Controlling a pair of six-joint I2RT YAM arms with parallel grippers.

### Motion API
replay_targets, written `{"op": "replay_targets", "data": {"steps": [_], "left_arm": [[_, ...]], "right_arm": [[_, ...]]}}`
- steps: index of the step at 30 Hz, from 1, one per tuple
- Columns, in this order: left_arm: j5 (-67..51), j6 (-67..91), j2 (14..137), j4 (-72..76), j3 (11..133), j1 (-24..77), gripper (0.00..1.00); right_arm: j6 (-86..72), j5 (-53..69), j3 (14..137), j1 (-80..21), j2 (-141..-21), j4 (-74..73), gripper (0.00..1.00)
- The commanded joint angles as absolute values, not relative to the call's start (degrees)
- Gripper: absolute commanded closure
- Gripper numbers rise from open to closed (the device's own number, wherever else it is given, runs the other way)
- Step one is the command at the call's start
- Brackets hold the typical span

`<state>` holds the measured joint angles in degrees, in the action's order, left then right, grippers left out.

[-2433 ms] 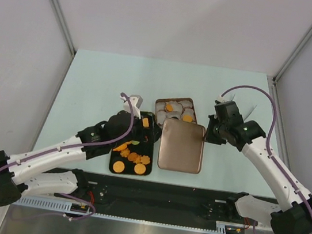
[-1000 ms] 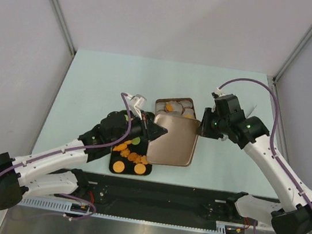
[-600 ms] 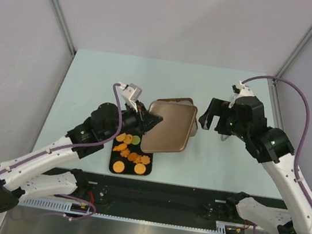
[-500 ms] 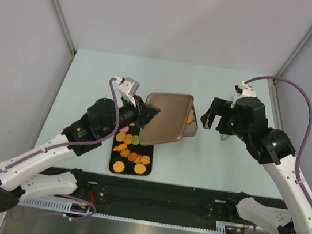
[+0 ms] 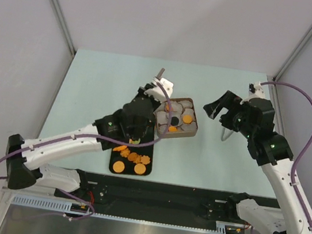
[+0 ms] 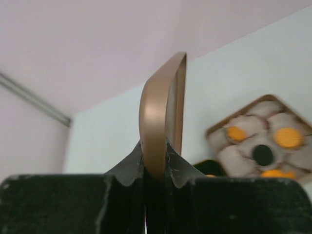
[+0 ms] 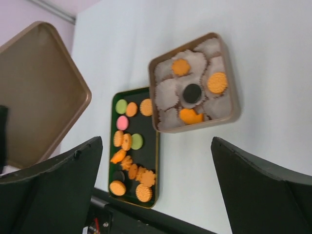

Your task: Pack the cookies

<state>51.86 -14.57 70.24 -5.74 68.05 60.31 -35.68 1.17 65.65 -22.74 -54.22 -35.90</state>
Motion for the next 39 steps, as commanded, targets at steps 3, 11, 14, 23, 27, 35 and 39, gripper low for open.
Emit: {"op": "replay_targets", "data": {"steps": [3,11,14,23,27,35,39], "left_arm": [[69.6,-58.2,73.8,35.9,57.2,65.4,1.0],[66.5,-85.1,83.0,65.5,50.8,73.4,1.0],[65.8,-89.7,85.9,71.3,49.7,76.0,1.0],[63.9,-99.0,92.1,84.6,49.0,80.0,1.0],[63.5,-99.8,93.1,86.6,49.2,80.2,0.99],[63.1,-101.2,94.3,88.8,49.3,80.9,1.0],[62.9,-102.5,95.2,90.3,49.7,81.7,1.0]], "right_arm": [[-37.2,17.1,66.2,-20.0,-57.4,-26.2,0.0],[-42.8,26.9,66.3,-19.1,-64.4,-17.8,0.0],[-43.1,28.6,66.2,-19.1,-65.9,-15.5,0.0],[-44.5,38.2,66.3,-17.3,-68.8,-8.9,0.01],[-44.7,41.7,66.2,-17.6,-71.4,-7.7,0.04],[-44.8,45.5,66.3,-19.2,-75.0,-4.2,0.13],[-45.4,46.3,66.2,-19.5,-76.5,-2.6,0.19]]}}
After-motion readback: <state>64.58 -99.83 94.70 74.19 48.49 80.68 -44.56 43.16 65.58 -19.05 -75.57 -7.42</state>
